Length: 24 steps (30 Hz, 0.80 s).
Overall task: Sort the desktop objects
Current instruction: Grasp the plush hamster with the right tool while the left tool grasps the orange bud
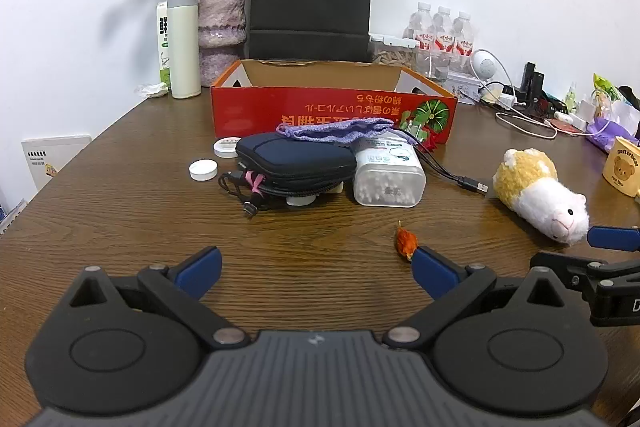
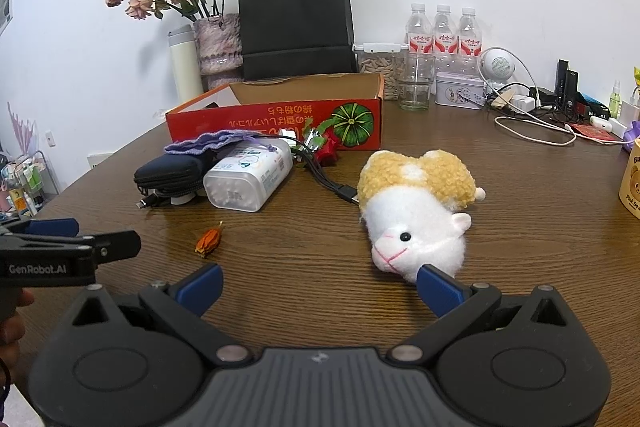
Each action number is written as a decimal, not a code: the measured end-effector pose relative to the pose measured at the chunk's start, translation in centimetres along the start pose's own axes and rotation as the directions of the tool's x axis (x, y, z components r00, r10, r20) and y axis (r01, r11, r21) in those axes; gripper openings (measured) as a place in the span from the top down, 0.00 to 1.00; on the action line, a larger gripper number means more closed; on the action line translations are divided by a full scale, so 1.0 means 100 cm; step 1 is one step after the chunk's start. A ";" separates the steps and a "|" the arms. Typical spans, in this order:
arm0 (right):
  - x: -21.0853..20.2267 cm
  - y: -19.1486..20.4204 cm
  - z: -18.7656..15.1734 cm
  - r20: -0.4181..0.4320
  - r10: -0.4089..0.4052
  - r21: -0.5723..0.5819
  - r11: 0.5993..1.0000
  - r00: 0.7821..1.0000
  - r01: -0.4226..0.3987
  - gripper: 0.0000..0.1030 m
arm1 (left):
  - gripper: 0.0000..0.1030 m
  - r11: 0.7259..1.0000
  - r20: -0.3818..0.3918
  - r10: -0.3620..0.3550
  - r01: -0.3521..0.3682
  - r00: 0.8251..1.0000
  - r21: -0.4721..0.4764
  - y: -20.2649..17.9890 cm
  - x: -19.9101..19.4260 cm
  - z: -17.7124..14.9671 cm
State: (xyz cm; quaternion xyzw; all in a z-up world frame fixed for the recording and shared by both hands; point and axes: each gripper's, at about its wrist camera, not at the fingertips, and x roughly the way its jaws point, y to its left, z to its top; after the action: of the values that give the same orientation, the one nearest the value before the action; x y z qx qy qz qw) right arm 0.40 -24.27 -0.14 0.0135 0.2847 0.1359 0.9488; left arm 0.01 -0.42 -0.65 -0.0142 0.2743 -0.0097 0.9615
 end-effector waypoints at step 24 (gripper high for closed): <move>0.015 -0.020 0.023 0.028 -0.113 -0.080 0.990 0.993 0.115 0.00 | 0.01 0.988 -0.080 -0.092 0.101 0.993 0.117 -0.043 0.036 0.026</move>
State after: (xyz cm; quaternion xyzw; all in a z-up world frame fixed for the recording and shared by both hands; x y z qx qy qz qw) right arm 3.38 -25.64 0.78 -0.0399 0.2680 0.0929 0.9581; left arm 4.42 -4.72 -0.22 0.0313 0.3077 -0.0736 0.9481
